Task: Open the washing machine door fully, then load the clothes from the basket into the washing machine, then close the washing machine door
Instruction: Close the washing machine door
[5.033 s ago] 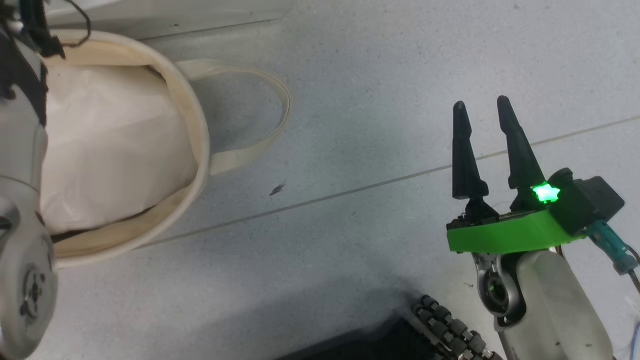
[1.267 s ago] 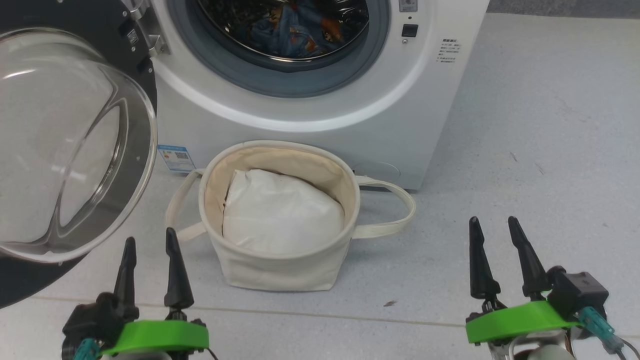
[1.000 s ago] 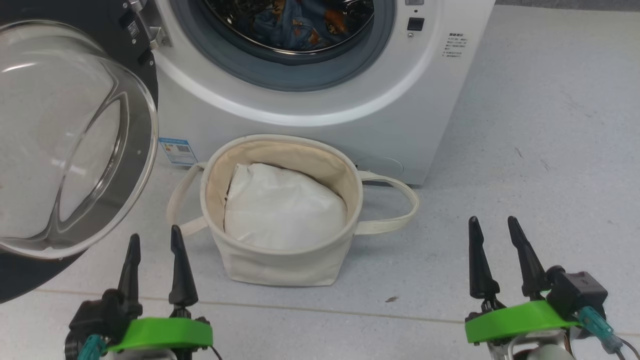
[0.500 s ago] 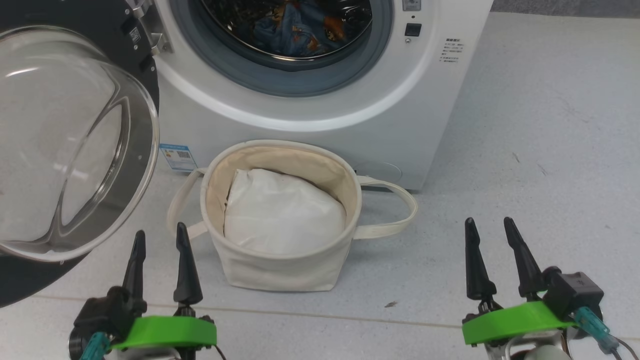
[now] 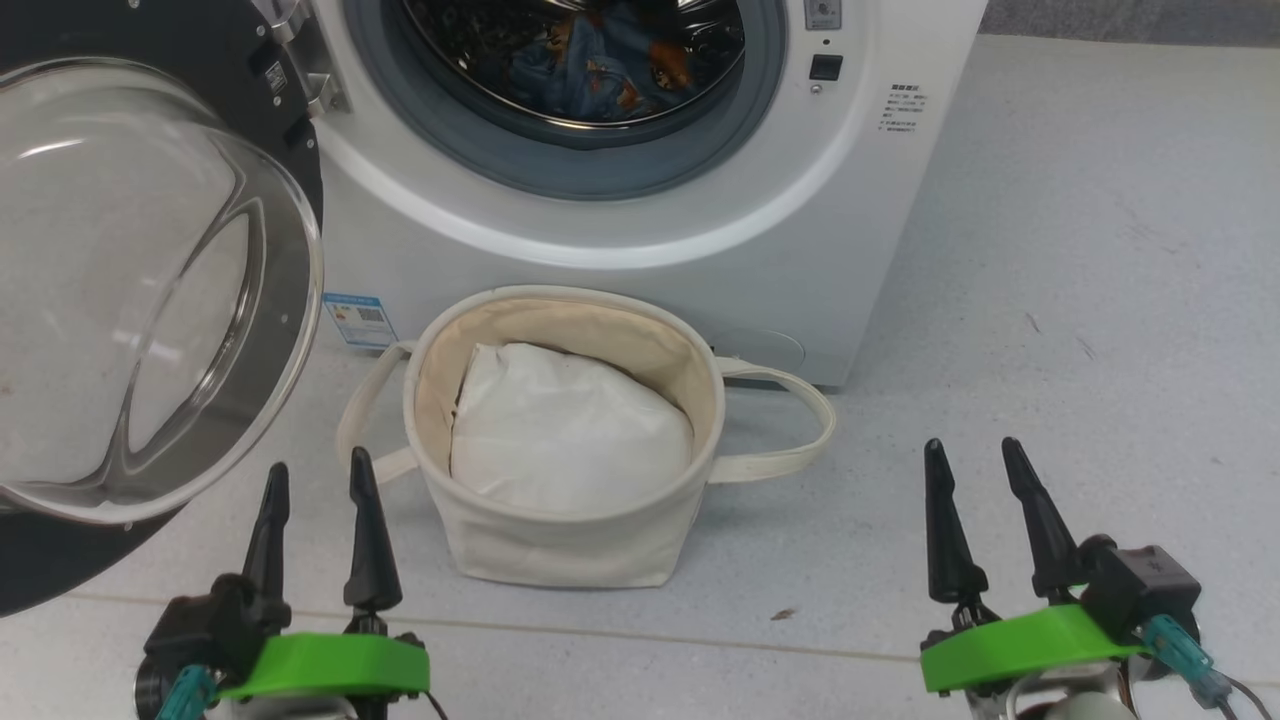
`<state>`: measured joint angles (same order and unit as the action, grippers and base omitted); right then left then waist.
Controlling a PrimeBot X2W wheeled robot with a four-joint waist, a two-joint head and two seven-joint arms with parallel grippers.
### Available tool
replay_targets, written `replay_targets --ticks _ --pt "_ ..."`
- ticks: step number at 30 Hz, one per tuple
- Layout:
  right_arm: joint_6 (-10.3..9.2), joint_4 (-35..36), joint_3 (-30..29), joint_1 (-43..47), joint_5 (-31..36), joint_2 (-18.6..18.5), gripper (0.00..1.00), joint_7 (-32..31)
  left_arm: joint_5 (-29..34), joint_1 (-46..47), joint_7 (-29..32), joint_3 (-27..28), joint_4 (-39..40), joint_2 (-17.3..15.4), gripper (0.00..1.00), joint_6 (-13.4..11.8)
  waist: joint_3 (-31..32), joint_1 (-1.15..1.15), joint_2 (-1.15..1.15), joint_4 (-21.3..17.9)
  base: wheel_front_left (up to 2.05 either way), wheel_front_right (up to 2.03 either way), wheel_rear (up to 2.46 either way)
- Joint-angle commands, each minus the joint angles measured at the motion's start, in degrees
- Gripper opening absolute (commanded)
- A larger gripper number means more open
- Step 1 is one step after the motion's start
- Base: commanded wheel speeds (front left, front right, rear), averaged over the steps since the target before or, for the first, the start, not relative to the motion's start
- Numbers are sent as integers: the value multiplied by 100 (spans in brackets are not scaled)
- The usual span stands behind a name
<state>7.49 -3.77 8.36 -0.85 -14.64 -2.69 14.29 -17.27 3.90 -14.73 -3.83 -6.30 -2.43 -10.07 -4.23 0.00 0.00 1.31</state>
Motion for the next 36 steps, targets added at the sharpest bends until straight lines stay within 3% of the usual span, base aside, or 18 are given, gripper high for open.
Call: replay_targets --ticks 1,10,18,26,36 --pt "0 157 151 -107 -16 -19 100 71 6 137 -27 198 143 -44 100 -1 9 0 0 7 0 0 0" --pt "0 147 175 -77 10 -19 100 71 -76 112 -27 203 104 -44 100 19 71 0 0 35 -16 10 6" --pt "0 137 174 -86 -15 -19 100 71 -158 107 -27 216 78 -44 100 59 49 0 0 31 -131 89 41" --pt "0 142 168 -100 -17 -19 100 71 106 138 -27 176 177 -44 100 -26 12 0 0 58 -179 152 27" --pt "0 257 129 -127 30 -19 100 71 197 172 -27 65 249 -44 100 -116 -64 0 0 231 -48 48 0"
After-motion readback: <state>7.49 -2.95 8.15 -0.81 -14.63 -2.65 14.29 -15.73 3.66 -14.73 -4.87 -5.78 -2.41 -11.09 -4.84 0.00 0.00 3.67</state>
